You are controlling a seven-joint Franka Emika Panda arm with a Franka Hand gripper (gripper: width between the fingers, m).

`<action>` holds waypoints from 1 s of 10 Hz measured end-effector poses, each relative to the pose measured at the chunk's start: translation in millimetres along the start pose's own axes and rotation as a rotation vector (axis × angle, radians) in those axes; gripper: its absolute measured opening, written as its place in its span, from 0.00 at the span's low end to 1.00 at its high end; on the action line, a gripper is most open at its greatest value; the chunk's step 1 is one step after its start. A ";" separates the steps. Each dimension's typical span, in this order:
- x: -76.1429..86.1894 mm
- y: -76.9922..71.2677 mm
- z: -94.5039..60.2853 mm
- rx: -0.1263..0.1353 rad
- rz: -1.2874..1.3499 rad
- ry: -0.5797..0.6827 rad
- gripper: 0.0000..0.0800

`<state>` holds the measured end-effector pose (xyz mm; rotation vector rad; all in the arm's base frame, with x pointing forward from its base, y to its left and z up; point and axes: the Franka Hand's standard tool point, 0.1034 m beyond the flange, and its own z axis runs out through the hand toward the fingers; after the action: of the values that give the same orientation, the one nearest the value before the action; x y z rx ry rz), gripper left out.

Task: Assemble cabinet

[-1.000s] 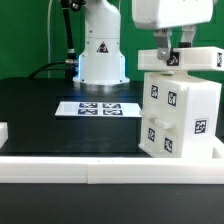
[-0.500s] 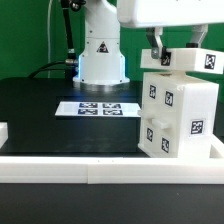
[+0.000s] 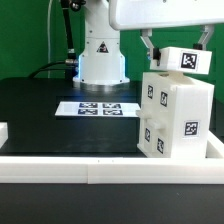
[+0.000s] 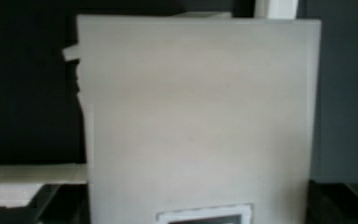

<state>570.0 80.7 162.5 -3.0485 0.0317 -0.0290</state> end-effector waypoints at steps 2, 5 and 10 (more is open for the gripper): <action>0.1 -2.2 0.1 0.002 0.136 0.003 0.71; 0.1 -3.5 0.2 0.008 0.327 0.001 0.71; 0.7 -2.6 0.8 0.052 0.715 0.065 0.71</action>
Offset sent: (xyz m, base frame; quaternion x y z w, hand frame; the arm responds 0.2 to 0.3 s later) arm 0.0000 0.0000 0.0000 0.0000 0.0000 0.1296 0.9916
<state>570.7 83.4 161.9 -2.7949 1.0830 -0.0750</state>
